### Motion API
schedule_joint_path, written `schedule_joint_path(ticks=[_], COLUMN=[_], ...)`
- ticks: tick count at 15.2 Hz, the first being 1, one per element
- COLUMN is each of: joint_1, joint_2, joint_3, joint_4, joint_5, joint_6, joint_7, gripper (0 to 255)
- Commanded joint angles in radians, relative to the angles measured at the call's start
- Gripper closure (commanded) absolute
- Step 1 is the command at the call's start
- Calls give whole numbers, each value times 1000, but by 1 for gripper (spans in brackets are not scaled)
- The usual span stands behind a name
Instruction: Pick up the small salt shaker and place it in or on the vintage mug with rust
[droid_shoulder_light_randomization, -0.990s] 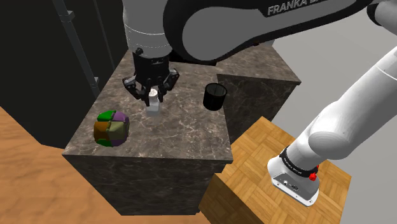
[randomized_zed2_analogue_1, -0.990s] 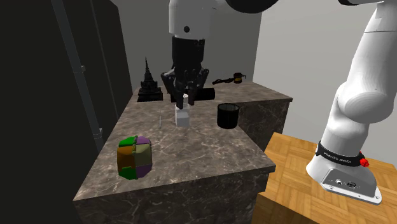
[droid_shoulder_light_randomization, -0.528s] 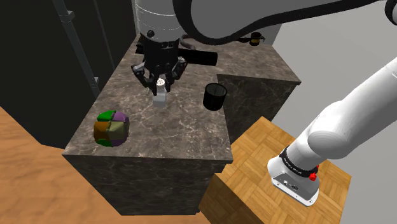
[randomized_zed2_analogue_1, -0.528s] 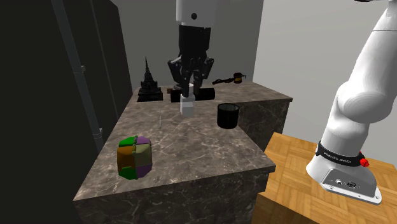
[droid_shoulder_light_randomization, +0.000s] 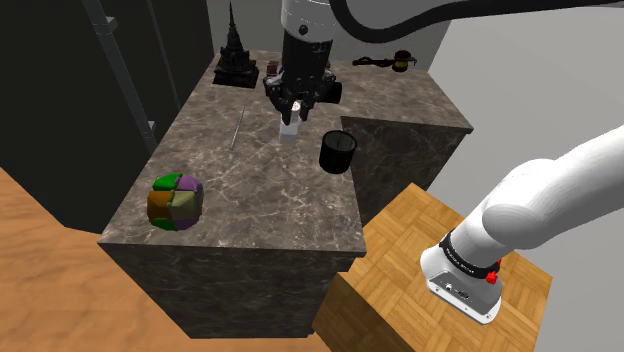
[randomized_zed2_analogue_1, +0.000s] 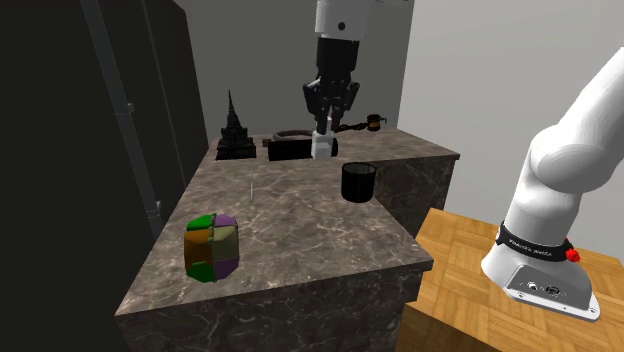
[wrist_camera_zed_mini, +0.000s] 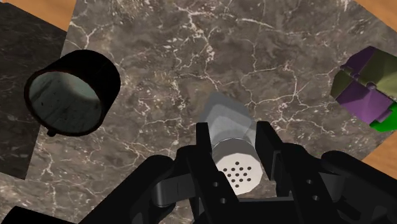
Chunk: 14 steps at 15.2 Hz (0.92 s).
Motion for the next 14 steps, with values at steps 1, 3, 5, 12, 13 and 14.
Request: schedule_joint_path(ticks=[1,3,5,12,13,14], joint_1=[-6,-13,-22,-66,-74,-82], joint_2=[-38,-72,-101,-164,-168,-171], joint_3=[-45,-89,-133,-279,-299,-319], joint_4=[-34,-64,-89,-142,-146,-148], joint_5=[13,19,21,-1,-6,-11], joint_6=[-1,-5,-9,-24,-26,-28], joint_7=[-60,-116,-171,-352,-377,-402], gripper=[255,255,255,255,255,255])
